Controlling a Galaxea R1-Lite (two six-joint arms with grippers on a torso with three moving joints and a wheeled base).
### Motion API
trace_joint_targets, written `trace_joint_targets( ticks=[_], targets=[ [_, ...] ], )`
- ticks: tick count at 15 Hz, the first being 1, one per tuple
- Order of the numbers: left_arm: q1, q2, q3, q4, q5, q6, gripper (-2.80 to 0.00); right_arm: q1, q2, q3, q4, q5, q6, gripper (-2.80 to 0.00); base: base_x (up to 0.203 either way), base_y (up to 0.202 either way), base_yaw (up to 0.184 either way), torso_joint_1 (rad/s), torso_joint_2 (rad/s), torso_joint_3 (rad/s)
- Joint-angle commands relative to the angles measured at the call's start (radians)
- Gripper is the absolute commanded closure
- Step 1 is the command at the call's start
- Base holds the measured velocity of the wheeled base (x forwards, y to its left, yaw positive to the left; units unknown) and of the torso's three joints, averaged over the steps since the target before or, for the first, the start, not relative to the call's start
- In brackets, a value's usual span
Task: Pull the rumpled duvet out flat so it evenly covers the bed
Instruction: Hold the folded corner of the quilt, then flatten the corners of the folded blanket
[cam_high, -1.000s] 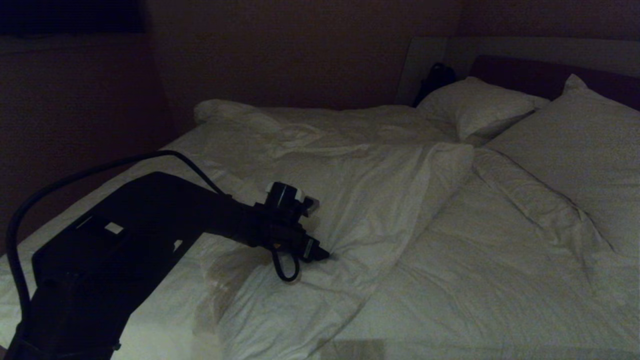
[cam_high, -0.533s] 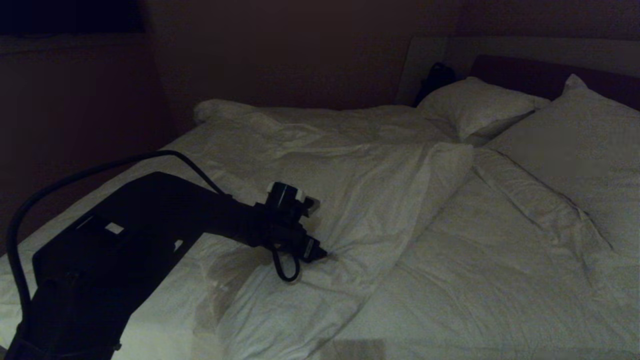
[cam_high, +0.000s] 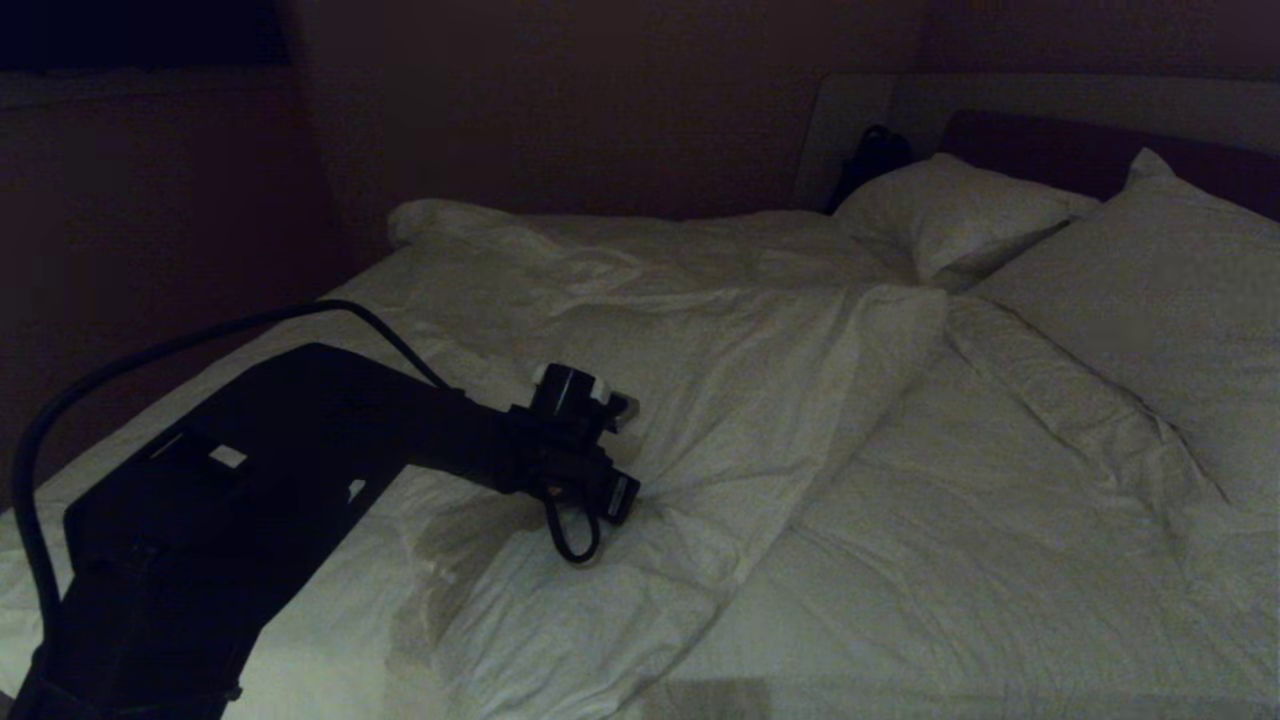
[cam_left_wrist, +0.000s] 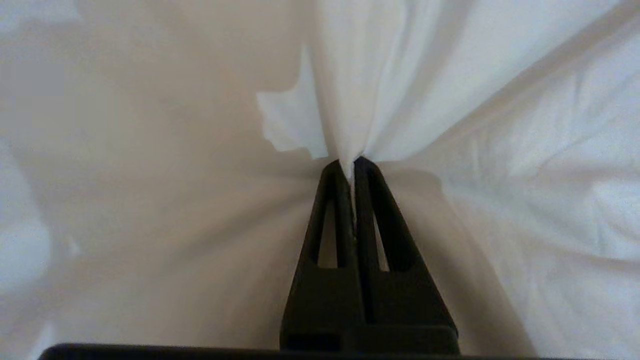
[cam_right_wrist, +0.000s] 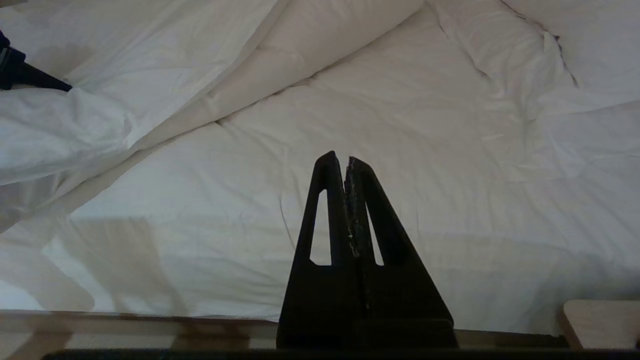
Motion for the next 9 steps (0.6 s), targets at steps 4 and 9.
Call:
trace_joint_targets(
  ticks=[4, 9],
  targets=[
    [0.001, -0.018, 0.011, 0.0, -0.001, 0.001, 0.0, 0.001, 0.001, 0.0, 0.0, 0.0, -0.001, 0.0, 0.0, 0.0, 0.0, 0.0, 0.0, 0.0],
    [0.001, -0.041, 0.026, 0.0, -0.001, 0.001, 0.0, 0.002, 0.0, 0.0, 0.0, 0.0, -0.001, 0.0, 0.0, 0.0, 0.0, 0.0, 0.0, 0.0]
  ],
)
